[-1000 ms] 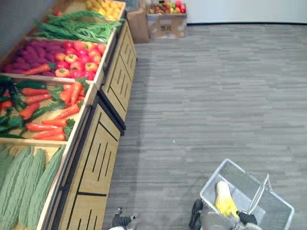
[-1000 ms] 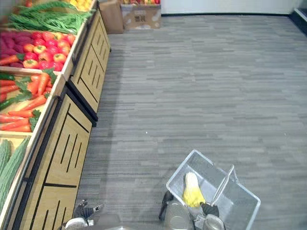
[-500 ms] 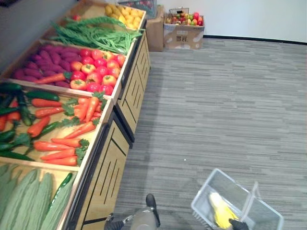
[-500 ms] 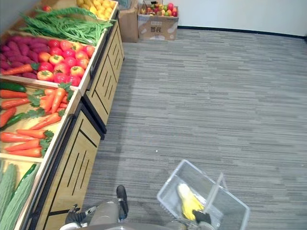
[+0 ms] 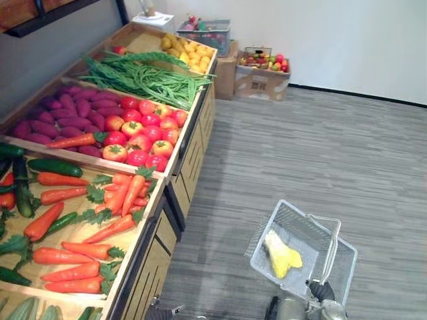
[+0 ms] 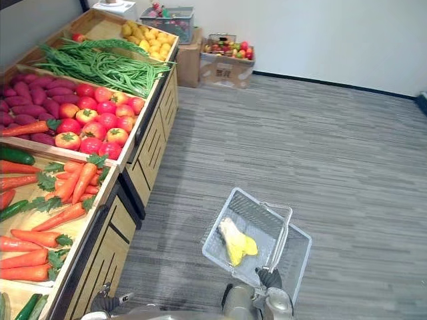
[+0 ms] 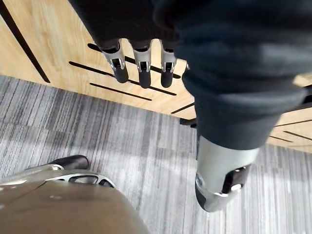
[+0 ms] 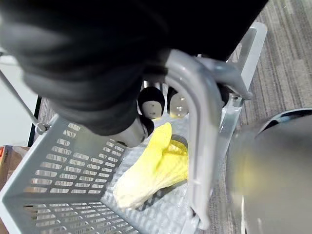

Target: Pick vegetable in the basket

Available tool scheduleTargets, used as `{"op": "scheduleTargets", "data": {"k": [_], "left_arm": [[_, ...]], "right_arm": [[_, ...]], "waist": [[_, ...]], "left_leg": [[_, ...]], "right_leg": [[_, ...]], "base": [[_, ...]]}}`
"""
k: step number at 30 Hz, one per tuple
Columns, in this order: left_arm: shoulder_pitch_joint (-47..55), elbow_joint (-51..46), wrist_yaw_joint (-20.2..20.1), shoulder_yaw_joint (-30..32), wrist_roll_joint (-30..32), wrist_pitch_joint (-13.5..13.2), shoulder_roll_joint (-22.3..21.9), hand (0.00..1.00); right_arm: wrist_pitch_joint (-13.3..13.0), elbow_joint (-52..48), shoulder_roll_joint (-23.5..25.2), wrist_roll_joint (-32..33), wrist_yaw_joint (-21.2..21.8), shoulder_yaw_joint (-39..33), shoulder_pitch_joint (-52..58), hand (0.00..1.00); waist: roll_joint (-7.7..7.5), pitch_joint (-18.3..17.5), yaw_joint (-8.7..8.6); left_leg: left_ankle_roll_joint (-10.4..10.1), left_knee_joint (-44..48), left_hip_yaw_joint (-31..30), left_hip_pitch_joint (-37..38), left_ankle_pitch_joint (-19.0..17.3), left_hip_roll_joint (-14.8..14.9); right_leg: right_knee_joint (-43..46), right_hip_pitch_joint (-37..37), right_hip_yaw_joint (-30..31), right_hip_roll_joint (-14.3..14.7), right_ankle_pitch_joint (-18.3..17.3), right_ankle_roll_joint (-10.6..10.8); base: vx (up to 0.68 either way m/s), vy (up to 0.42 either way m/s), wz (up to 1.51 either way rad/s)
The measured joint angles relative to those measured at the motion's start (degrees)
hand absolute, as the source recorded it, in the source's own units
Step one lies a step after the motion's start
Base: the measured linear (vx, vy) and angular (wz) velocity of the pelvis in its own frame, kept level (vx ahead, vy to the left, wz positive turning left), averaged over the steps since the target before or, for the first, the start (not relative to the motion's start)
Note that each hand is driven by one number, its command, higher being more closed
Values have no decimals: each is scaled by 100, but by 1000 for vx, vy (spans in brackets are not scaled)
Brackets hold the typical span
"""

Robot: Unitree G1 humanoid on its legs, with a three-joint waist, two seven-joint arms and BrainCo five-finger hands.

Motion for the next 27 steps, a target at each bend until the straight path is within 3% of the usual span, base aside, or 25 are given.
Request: {"op": "scheduleTargets", "data": {"k": [2,3,4,5,6,7,9,10,12,15,16,17,18,19,21,22,23,24,25,27], "left_arm": [[2,5,-2,80,-1,0,-34,0],[6,7,-2,141,-2,0,-31,0],[10,32,-6,199,-2,0,-11,0],[-62,119,-21,261,-4,2,-160,0],[-81,114,-43,268,-1,-11,-274,0],[-89,113,-62,321,-7,-41,-414,0],[-83,124,-66,510,-26,-44,-489,0],[-83,124,-66,513,-27,-44,-490,0],[-138,108,-61,667,-201,-42,-513,0],[-155,96,-61,667,-414,-44,-489,0],[-158,90,-59,679,-590,-47,-435,0],[-159,92,-57,678,-669,-44,-399,0],[-153,87,-65,694,-716,-41,-385,0],[-150,81,-77,740,-715,-41,-380,0],[-150,55,-85,747,-713,-39,-381,0],[-142,52,-80,733,-706,-27,-395,0],[-92,59,-74,685,-699,0,-414,0],[-55,68,-78,664,-693,5,-392,0],[-49,107,-87,669,-689,17,-360,0],[-47,107,-89,670,-675,19,-271,0]], "right_arm": [[28,-2,0,-2,9,-65,-49,100],[27,-7,-1,-4,12,-66,-66,100],[35,-10,-23,-20,31,-78,-67,100],[58,2,-163,-58,88,-236,-60,100],[81,7,-233,-63,104,-330,-64,100],[112,19,-352,-69,107,-468,-74,100],[143,77,-466,-79,106,-592,-35,100],[144,78,-467,-79,106,-593,-34,100],[234,416,-599,-65,81,-745,48,100],[318,504,-661,-52,20,-749,144,100],[333,508,-658,-94,-7,-719,259,100],[331,507,-647,-128,-6,-704,295,100],[349,509,-660,-184,-19,-700,345,100],[383,509,-696,-196,-23,-757,388,100],[385,503,-713,-191,-31,-877,464,100],[384,494,-727,-190,-39,-960,514,100],[381,469,-734,-192,-40,-964,529,100],[382,466,-716,-193,-41,-976,529,100],[381,467,-571,-198,-34,-1010,552,100],[381,453,-371,-212,-24,-1009,476,100]], "waist": [[-6,49,3],[-48,69,3],[-75,93,4],[157,84,-48],[314,52,-35],[497,32,16],[572,-31,-42],[573,-32,-43],[581,-51,-47],[545,-66,-42],[358,-43,1],[301,-39,33],[279,-37,39],[278,-37,3],[277,-37,-33],[297,-47,-46],[372,-92,-43],[345,-127,-48],[278,-279,-50],[98,-291,-9]], "left_leg": [[-290,-6,-172,204,-185,137],[-439,-12,-252,321,-293,173],[-567,-17,-382,441,-420,222],[-607,-37,-652,550,-573,551],[-562,-25,-785,546,-530,676],[-577,17,-966,482,-279,829],[-622,247,-1419,202,232,942],[-622,251,-1423,192,237,943],[-725,917,-2013,-309,957,1025],[-783,1186,-1990,-490,1717,1079],[-871,1346,-1647,-648,2255,1099],[-904,1457,-1412,-725,2315,1133],[-908,1729,-799,-882,2044,1266],[-886,1893,-23,-1059,1499,1300],[-815,1762,939,-1248,1134,1193],[-685,1362,1550,-1358,1138,967],[-340,994,2066,-1505,1508,812],[-64,937,2423,-1499,1344,784],[63,590,2375,-1503,1248,559],[96,160,2193,-1506,1267,287]], "right_leg": [[-1471,38,262,57,591,65],[-1659,34,407,35,622,109],[-1585,59,517,20,877,152],[-1048,33,521,311,1214,156],[-837,-30,496,420,1096,-2],[-551,-115,378,516,808,-103],[-344,-73,53,516,588,-265],[-343,-71,50,515,585,-266],[-471,469,-561,390,355,-408],[-748,1061,-1009,339,341,-429],[-1091,1453,-1283,278,342,-434],[-1233,1607,-1375,210,342,-434],[-1412,1852,-1586,148,342,-434],[-1487,2050,-1841,74,342,-433],[-1480,2252,-2214,-69,343,-431],[-1479,2377,-2466,-146,339,-425],[-1464,2441,-2686,-117,311,-301],[-1463,2476,-2766,-114,253,-186],[-1493,2487,-2919,-152,176,-55],[-1503,2502,-3140,-212,173,-46]], "base": [[473,-289,43],[373,-303,47],[546,-459,70],[455,-388,70],[552,-440,56],[368,-295,27],[468,-347,48],[468,-300,95],[417,-240,116],[299,-160,103],[256,-121,92],[277,-106,106],[224,-47,102],[141,-3,121],[76,69,113],[107,233,114],[91,209,105],[133,277,105],[100,217,102],[69,173,83]]}}
